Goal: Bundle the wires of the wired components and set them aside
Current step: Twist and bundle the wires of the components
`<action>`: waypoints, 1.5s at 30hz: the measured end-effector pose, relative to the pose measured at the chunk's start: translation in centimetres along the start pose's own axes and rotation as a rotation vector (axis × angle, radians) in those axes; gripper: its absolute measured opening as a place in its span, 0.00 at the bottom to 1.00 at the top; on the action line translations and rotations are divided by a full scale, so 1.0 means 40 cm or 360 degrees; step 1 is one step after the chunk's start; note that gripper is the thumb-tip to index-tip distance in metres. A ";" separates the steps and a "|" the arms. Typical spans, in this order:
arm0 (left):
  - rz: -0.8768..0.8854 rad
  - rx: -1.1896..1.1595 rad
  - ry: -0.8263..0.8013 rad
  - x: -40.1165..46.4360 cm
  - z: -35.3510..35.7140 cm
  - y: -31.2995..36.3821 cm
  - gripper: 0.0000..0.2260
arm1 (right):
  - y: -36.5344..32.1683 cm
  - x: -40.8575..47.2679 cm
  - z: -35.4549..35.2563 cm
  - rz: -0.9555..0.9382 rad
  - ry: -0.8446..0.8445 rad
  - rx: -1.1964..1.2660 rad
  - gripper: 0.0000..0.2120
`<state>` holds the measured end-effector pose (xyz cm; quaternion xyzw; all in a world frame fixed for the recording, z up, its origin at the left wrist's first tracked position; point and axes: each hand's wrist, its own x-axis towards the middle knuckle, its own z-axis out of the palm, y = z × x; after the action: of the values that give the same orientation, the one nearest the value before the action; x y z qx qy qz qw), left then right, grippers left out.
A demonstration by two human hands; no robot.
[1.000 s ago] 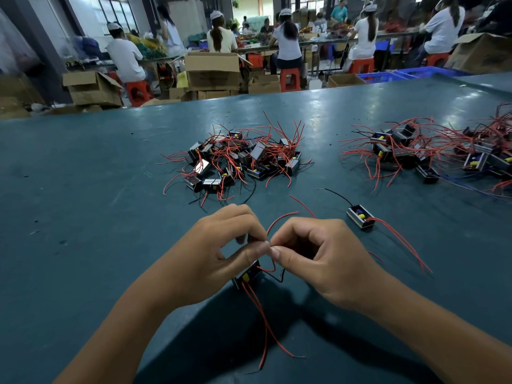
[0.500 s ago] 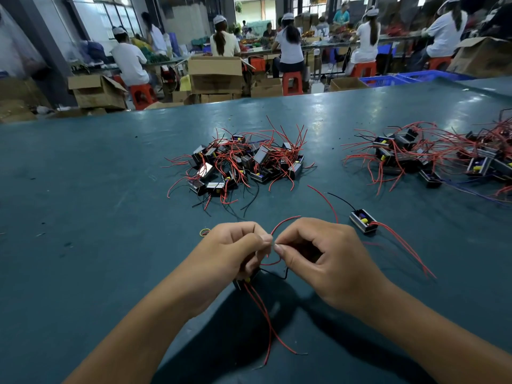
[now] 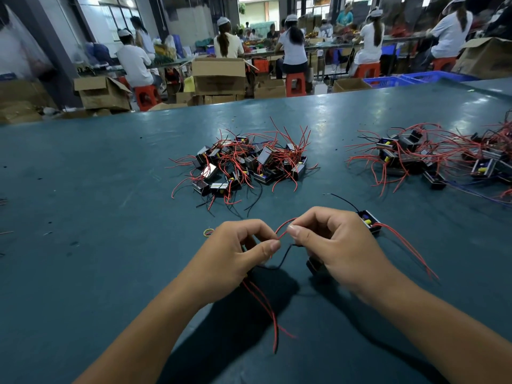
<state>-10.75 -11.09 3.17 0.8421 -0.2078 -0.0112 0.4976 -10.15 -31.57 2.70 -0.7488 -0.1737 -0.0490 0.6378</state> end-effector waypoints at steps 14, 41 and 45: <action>0.0129 0.0187 0.0136 -0.005 0.016 0.006 0.04 | -0.010 0.008 -0.016 0.0256 -0.0228 0.0171 0.13; -0.0429 0.0728 -0.0255 -0.016 -0.107 -0.025 0.04 | -0.034 0.010 -0.103 0.0036 -0.0726 -0.1519 0.10; -0.0463 0.0029 -0.0236 -0.014 -0.089 -0.010 0.07 | -0.040 0.013 -0.110 0.0011 -0.0481 -0.1249 0.08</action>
<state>-10.32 -7.73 4.52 0.8645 -0.1199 -0.1433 0.4666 -9.54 -35.53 5.16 -0.9342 -0.2310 0.0012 0.2718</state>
